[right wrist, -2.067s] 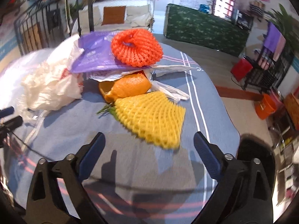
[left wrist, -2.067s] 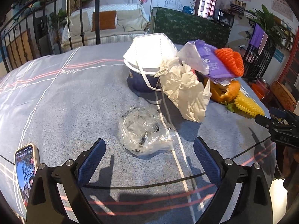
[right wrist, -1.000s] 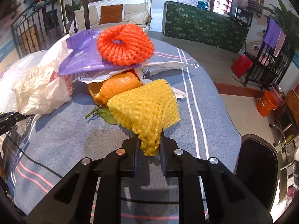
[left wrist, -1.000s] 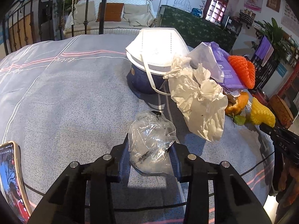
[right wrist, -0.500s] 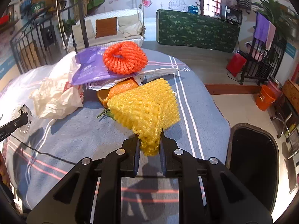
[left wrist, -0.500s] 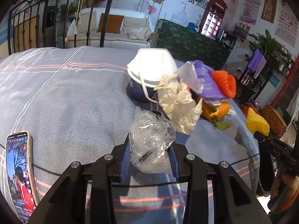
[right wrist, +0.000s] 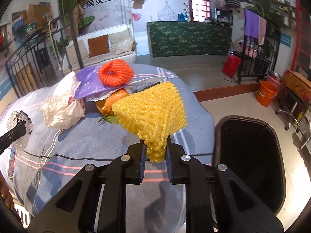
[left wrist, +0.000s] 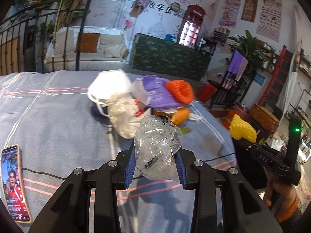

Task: Collect trash
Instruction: 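Carry the yellow foam net over the black bin and open the right tool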

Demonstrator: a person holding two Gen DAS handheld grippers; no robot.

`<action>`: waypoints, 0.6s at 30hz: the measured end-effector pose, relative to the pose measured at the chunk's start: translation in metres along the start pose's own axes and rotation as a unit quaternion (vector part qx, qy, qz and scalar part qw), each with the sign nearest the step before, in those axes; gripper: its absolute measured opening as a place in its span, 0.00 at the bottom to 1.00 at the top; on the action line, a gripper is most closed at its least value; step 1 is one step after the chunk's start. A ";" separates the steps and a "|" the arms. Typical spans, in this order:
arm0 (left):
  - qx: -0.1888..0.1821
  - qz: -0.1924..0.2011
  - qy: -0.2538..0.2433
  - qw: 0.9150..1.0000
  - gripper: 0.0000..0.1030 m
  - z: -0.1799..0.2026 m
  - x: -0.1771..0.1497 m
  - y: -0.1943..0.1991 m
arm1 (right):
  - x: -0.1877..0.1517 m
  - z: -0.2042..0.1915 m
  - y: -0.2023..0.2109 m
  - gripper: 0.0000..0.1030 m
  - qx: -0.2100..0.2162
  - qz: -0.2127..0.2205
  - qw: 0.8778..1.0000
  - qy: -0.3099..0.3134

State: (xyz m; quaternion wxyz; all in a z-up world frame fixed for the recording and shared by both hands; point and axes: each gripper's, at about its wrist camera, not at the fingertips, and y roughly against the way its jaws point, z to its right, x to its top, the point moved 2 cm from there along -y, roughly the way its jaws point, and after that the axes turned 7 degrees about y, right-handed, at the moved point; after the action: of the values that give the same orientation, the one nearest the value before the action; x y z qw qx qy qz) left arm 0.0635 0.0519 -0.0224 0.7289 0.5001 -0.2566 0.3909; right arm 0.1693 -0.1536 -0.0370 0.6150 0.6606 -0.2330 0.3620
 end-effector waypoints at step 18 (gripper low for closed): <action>-0.128 -0.063 -0.069 0.987 0.35 0.093 -0.017 -0.046 | -0.060 0.138 -0.003 0.18 -0.097 -0.051 0.982 -0.151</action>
State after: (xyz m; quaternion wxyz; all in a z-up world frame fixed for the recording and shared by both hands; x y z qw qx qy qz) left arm 0.0935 -0.0488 -0.0258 0.7902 0.4439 -0.3224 0.2731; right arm 0.1595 -0.2966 -0.0823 0.6516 0.6562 -0.3229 0.2015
